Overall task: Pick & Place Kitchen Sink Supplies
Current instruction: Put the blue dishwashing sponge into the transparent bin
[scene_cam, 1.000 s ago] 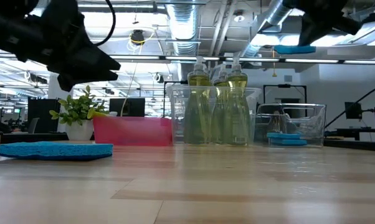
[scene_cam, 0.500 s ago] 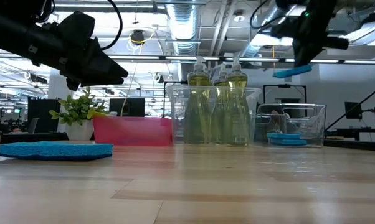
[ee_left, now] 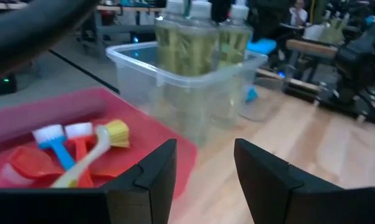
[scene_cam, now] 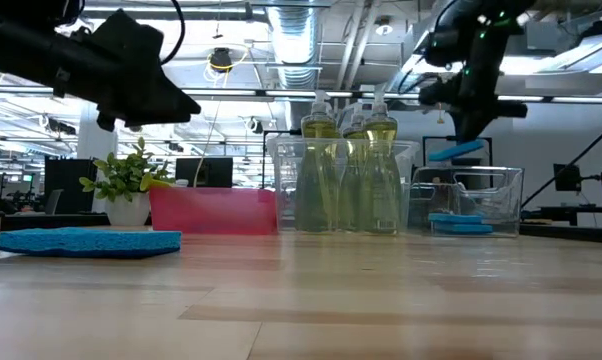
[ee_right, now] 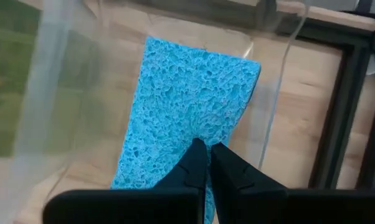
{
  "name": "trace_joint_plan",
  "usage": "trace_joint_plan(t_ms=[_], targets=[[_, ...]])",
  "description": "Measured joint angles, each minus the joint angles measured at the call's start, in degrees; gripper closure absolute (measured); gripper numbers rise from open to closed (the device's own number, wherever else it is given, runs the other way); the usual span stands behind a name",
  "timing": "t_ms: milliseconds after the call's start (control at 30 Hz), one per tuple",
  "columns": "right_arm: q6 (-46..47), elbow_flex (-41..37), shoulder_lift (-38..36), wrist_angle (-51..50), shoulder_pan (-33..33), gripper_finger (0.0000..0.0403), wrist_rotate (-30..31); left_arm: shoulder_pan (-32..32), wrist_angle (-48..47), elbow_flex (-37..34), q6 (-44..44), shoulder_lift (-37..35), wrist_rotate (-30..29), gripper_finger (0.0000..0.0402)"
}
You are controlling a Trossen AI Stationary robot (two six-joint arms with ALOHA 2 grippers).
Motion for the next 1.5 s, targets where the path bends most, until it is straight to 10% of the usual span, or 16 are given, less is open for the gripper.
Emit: trace_joint_plan(t_ms=[1500], targets=[[-4.30,0.00,10.47,3.18,-2.64,0.0386,3.60,1.63,0.00,0.00,-0.26,-0.19,2.99,0.0239]])
